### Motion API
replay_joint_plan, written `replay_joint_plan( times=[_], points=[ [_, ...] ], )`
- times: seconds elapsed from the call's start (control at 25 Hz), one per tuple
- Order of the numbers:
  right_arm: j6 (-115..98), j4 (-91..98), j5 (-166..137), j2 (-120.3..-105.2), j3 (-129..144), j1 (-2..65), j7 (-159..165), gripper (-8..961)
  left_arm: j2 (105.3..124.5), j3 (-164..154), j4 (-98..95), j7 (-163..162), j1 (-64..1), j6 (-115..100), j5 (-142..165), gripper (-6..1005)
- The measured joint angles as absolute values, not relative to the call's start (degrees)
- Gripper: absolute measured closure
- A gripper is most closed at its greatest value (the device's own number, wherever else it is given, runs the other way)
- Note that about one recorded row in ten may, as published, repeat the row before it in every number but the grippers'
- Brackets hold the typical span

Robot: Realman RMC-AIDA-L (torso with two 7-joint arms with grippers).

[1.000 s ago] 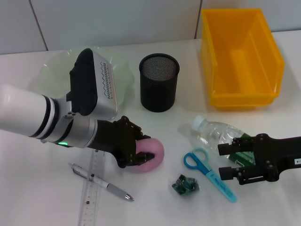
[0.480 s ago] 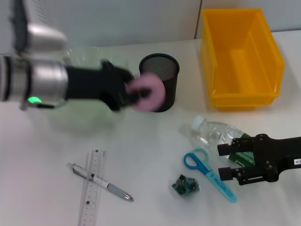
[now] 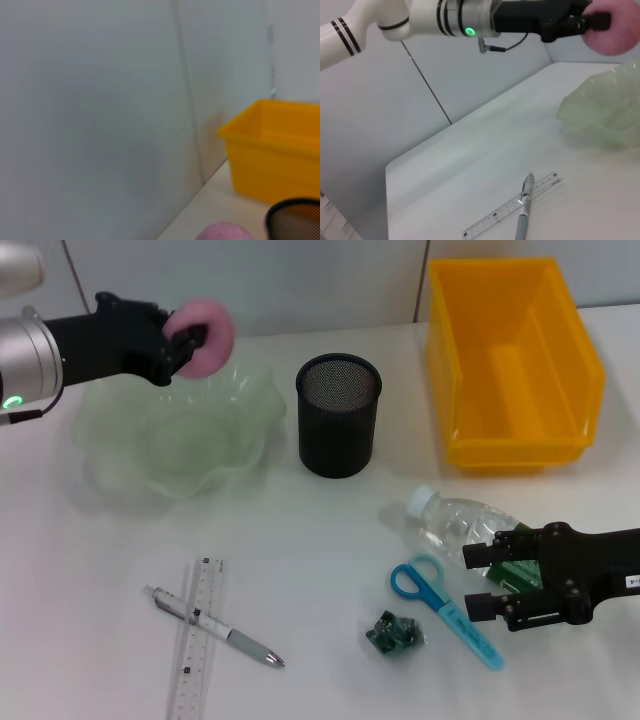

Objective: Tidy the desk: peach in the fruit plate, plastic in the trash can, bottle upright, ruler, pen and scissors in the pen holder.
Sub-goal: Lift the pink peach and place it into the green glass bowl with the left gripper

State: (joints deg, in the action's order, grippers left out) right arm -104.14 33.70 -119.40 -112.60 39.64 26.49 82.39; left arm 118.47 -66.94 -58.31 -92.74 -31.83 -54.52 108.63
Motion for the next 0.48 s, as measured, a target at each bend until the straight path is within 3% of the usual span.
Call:
replay_joint_plan(
  times=[0.48],
  points=[
    [-104.1,33.8,-119.4,-112.59,39.5,26.4,82.4,224,118.42,-68.4,-51.2,-93.7,-33.1,-47.7,114.2,861]
  ],
)
